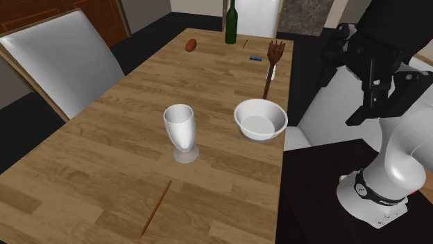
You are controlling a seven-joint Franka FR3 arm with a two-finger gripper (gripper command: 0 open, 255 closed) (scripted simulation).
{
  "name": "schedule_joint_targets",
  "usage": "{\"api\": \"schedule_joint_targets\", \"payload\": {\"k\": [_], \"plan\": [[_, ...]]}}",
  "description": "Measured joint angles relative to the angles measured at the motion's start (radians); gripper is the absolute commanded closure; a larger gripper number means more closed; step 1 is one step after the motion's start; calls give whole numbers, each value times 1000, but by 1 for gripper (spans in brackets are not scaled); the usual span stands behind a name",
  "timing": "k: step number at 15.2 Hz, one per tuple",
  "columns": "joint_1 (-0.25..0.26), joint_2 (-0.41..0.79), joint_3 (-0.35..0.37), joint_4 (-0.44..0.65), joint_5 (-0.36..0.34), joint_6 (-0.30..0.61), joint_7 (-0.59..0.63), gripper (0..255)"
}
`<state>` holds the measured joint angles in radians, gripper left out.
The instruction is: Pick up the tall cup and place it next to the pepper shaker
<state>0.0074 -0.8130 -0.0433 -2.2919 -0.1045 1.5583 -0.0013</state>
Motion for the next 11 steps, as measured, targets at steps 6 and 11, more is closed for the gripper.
{"api": "schedule_joint_targets", "payload": {"k": [6, 11], "plan": [[-5, 122, -47, 31, -14, 77, -39, 0], [-13, 297, -123, 78, -28, 188, -110, 0]]}}
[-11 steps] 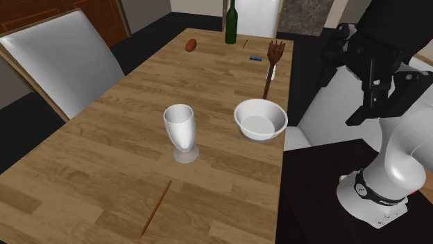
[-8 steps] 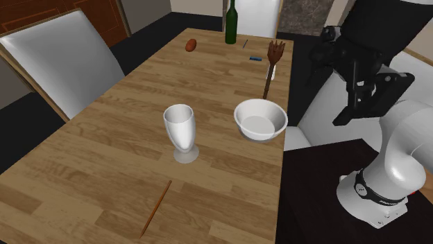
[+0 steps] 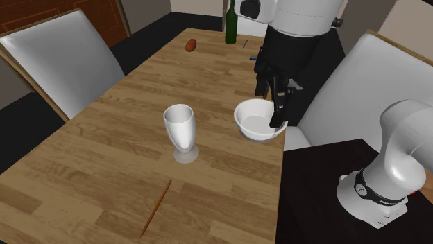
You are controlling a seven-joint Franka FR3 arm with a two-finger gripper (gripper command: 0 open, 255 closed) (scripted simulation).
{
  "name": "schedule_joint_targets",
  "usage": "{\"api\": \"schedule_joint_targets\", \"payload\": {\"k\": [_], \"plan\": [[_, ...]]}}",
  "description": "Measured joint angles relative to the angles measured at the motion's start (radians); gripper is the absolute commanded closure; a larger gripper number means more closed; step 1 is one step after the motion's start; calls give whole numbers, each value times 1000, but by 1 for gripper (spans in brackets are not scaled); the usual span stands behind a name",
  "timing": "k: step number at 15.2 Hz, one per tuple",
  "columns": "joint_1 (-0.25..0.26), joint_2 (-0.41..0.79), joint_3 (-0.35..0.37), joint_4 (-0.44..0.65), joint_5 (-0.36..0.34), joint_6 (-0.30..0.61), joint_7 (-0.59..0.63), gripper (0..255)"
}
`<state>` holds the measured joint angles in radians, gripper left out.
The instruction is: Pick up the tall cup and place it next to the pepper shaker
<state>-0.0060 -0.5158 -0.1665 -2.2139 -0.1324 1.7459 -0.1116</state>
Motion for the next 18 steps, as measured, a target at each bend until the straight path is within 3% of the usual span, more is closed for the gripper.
{"api": "schedule_joint_targets", "payload": {"k": [12, 18], "plan": [[-16, 465, -125, 278, 81, 132, -173, 0], [-57, 722, -152, 500, 165, 127, -267, 0]]}}
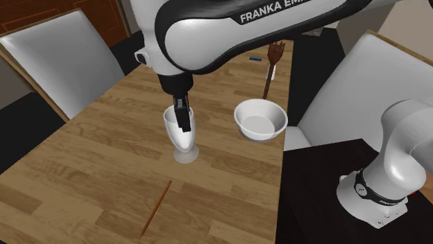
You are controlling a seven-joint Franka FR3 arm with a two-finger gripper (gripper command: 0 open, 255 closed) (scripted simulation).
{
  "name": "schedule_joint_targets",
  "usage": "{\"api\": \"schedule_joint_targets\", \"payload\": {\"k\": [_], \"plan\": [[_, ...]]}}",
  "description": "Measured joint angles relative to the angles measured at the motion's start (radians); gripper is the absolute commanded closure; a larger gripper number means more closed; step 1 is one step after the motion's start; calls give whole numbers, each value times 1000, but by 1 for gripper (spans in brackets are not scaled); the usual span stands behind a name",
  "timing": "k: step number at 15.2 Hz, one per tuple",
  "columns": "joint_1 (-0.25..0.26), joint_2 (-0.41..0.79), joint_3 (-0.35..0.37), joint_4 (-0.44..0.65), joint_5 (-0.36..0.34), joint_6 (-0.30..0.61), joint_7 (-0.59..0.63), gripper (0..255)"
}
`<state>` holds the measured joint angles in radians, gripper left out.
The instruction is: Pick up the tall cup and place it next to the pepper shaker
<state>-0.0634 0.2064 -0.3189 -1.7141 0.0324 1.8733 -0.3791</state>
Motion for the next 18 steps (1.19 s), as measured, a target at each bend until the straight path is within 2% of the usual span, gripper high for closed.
{"api": "schedule_joint_targets", "payload": {"k": [3, 10, 16, 17, 18], "plan": [[-25, 101, -1, 90, 32, -5, -31, 0], [-29, 133, 2, 44, 43, 69, -39, 0], [-29, 135, 2, 36, 44, 79, -40, 0], [-29, 135, 2, 36, 44, 79, -40, 255], [-29, 135, 2, 36, 44, 79, -40, 255]]}}
